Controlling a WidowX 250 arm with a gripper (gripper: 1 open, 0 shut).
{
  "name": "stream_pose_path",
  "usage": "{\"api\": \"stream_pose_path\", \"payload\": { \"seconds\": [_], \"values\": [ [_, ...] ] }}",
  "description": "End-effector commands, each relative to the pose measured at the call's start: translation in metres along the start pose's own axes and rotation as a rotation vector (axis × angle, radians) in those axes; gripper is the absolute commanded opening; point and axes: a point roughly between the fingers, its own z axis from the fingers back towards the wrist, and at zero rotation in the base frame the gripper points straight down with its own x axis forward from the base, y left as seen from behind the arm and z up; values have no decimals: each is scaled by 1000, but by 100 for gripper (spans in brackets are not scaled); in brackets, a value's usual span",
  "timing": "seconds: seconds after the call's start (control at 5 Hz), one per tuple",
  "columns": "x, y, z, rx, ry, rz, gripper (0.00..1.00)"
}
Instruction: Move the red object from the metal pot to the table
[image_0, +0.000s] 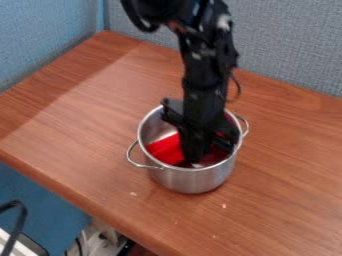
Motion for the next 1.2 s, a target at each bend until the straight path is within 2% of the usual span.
{"api": "stream_pose_path", "payload": {
  "seconds": [0.0,0.2,0.4,0.6,0.8,1.0],
  "values": [
    [12,4,24,-5,-73,15,100],
    [13,1,24,2,-77,4,100],
    [13,0,21,6,-74,1,0],
    [14,-1,20,9,-73,0,0],
    [14,-6,23,13,-80,-11,100],
    [14,-8,26,18,-86,-20,0]
  ]
}}
